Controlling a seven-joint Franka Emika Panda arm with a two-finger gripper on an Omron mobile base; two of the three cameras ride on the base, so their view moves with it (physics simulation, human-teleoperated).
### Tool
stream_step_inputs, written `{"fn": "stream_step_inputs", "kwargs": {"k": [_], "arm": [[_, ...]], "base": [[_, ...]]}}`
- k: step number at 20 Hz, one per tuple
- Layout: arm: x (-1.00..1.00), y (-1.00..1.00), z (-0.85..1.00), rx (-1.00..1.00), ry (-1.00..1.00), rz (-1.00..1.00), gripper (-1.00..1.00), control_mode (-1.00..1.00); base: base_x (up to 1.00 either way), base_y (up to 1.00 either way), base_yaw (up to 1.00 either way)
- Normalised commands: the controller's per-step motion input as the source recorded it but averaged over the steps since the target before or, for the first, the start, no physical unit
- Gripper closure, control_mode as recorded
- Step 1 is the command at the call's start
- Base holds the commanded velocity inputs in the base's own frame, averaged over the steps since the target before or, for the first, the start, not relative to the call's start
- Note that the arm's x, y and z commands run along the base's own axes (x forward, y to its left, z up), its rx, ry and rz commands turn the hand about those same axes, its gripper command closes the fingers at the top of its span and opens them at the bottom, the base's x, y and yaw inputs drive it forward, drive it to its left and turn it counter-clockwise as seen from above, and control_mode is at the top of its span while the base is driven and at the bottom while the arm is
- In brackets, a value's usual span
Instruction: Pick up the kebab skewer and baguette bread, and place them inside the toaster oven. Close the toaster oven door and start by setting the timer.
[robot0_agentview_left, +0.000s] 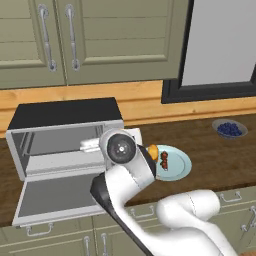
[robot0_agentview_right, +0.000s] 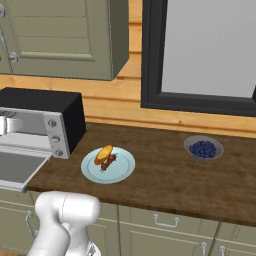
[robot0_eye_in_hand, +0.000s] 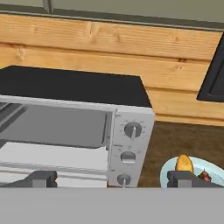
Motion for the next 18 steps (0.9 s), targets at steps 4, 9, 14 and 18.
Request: {"fn": "stream_step_inputs", "kwargs": {"k": [4, 9, 14, 18], "arm": [[-0.12, 1.0, -0.3, 0.07, 0.01, -0.12, -1.0, -1.0], [0.37, 0.85, -0.49, 0.09, 0.01, -0.09, -1.0, -1.0], [0.34, 0.42, -0.38, 0.06, -0.11, -0.07, -1.0, -1.0], [0.48, 0.29, -0.25, 0.01, -0.15, -0.06, -1.0, -1.0]], "base": [[0.0, 0.0, 0.0], [0.0, 0.0, 0.0], [0.0, 0.0, 0.0], [0.0, 0.0, 0.0]]}}
